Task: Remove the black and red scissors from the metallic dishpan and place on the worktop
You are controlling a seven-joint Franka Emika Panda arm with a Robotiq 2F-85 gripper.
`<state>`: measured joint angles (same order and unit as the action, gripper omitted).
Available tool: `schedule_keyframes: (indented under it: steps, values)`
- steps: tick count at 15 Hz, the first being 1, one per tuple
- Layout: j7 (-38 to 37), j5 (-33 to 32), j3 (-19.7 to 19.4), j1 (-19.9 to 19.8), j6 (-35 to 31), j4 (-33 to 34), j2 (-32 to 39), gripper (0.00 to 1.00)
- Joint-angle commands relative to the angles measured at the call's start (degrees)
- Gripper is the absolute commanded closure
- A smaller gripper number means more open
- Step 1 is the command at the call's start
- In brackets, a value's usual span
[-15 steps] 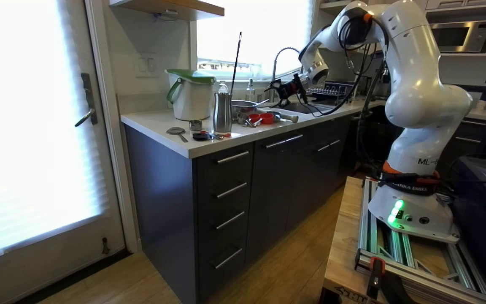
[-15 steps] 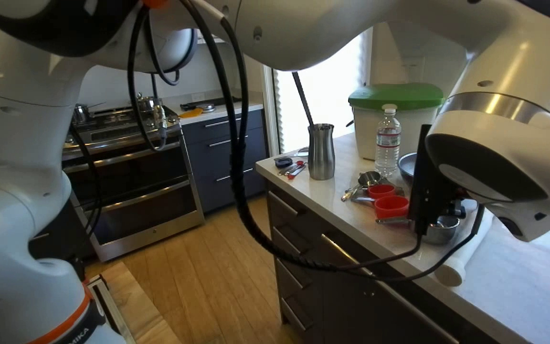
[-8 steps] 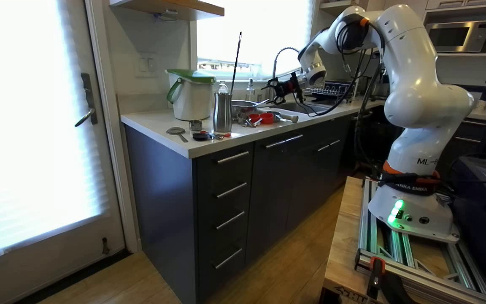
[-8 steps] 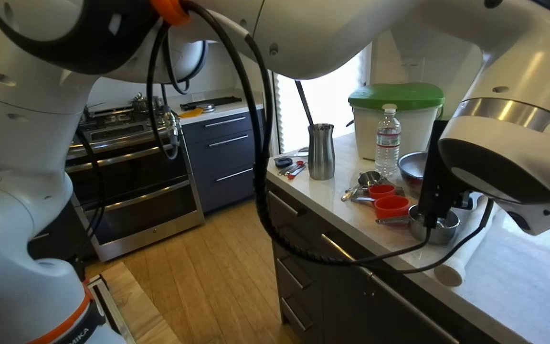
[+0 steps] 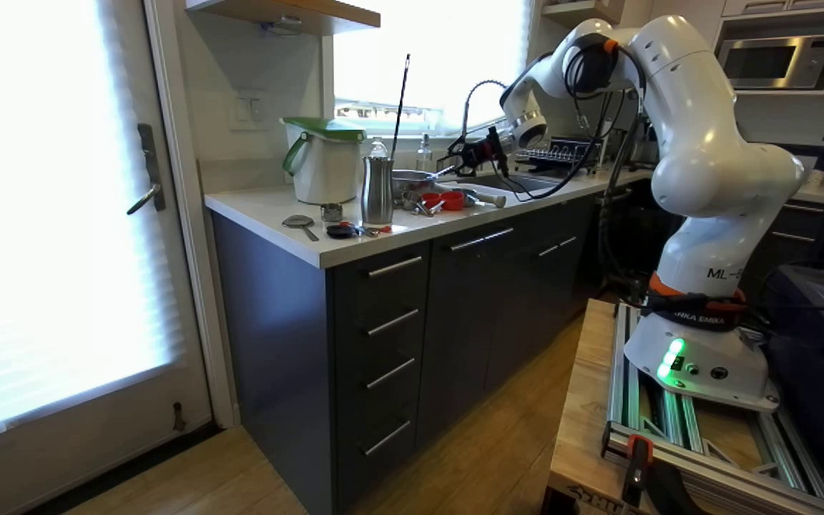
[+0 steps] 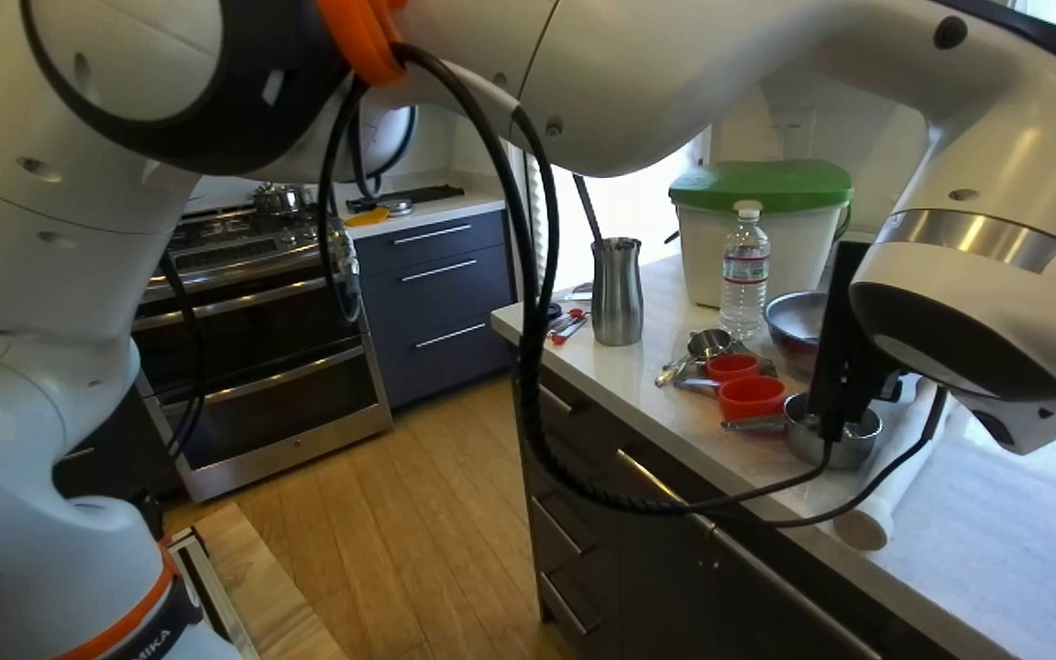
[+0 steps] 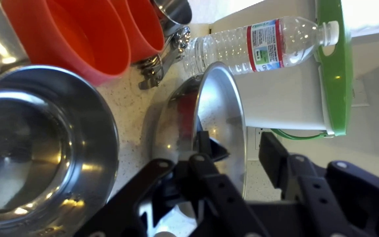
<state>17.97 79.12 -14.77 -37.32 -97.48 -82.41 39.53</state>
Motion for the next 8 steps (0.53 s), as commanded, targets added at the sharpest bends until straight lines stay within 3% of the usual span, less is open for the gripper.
schedule_keyframes:
  steps: [1,4,8]
  values:
    - [-1.1,0.5,0.7,-0.7,0.0,2.5,2.1,0.79]
    - [-1.0,0.2,0.6,-0.6,-0.2,2.8,2.2,0.99]
    - [-0.7,-0.1,0.6,-0.8,0.1,2.9,2.0,0.99]
